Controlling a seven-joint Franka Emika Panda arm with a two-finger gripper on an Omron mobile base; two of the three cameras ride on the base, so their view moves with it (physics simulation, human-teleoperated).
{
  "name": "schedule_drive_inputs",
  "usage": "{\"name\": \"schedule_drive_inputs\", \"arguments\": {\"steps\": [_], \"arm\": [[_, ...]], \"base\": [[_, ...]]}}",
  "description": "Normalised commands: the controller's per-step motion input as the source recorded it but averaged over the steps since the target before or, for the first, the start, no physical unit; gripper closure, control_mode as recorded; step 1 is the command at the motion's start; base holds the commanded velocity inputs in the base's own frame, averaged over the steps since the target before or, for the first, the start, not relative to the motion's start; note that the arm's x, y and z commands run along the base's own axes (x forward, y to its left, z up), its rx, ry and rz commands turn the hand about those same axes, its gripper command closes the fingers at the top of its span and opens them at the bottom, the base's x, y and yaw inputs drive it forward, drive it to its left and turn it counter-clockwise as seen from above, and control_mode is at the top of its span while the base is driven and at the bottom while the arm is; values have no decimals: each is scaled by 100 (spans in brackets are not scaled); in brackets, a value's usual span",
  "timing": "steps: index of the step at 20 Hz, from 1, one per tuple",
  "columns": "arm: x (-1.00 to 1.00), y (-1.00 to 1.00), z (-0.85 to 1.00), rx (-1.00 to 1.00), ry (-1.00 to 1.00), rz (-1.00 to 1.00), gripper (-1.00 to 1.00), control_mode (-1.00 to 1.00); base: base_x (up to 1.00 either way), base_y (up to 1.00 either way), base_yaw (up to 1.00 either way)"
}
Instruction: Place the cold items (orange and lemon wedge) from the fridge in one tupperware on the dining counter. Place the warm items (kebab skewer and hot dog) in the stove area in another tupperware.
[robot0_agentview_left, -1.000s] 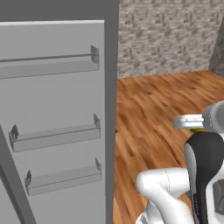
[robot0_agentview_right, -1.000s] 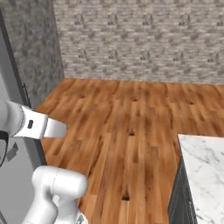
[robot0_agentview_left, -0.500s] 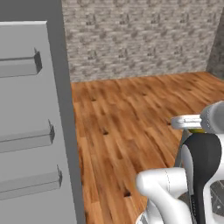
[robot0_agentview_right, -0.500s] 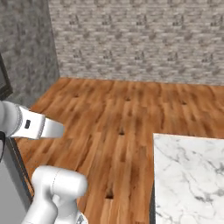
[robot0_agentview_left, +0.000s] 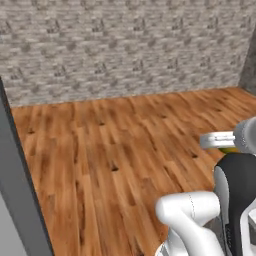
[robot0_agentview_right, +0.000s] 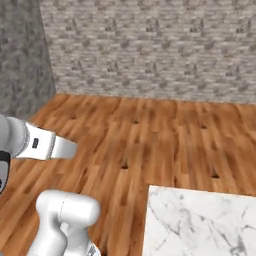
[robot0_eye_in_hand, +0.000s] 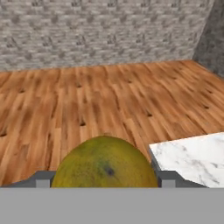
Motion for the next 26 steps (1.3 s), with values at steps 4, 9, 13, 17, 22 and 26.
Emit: {"name": "schedule_drive_inputs", "arguments": {"steps": [4,9,13,17,22,26], "arm": [[0,0,0,0,0,0,100,100],[0,0,0,0,0,0,100,100],[0,0,0,0,0,0,100,100],[0,0,0,0,0,0,100,100],[0,0,0,0,0,0,100,100],[0,0,0,0,0,0,100,100]], "base": [[100,4,-17],[75,40,-69],[40,32,-85],[39,31,-86],[39,32,-86],[39,32,-85]]}}
